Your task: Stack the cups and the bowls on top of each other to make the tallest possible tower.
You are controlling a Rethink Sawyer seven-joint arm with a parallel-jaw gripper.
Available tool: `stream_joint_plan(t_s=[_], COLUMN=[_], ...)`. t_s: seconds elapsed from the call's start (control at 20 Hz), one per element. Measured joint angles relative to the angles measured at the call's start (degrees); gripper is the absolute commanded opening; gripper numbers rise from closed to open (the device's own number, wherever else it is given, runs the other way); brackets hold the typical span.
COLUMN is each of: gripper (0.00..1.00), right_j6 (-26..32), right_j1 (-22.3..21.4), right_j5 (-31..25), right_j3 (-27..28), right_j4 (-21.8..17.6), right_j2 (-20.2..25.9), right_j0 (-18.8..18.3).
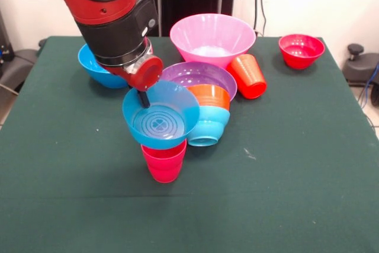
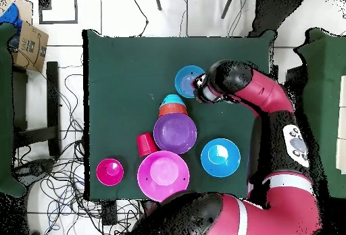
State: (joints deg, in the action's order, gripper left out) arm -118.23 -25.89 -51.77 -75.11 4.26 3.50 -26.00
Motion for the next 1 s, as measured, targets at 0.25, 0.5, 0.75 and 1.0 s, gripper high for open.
stream_joint_plan(t_s=[0.25,0.5,0.75,1.0], gripper=[0.00,0.00,0.00,0.00], right_j6=[0.0,0.0,0.0,0.0], right_j1=[0.0,0.0,0.0,0.1], right_j5=[0.0,0.0,0.0,0.0], right_j3=[-1.5,-2.4,-2.6,-2.6], right_j4=[0.0,0.0,0.0,0.0], right_j2=[0.1,0.1,0.1,0.1], right_j0=[0.0,0.0,0.0,0.0])
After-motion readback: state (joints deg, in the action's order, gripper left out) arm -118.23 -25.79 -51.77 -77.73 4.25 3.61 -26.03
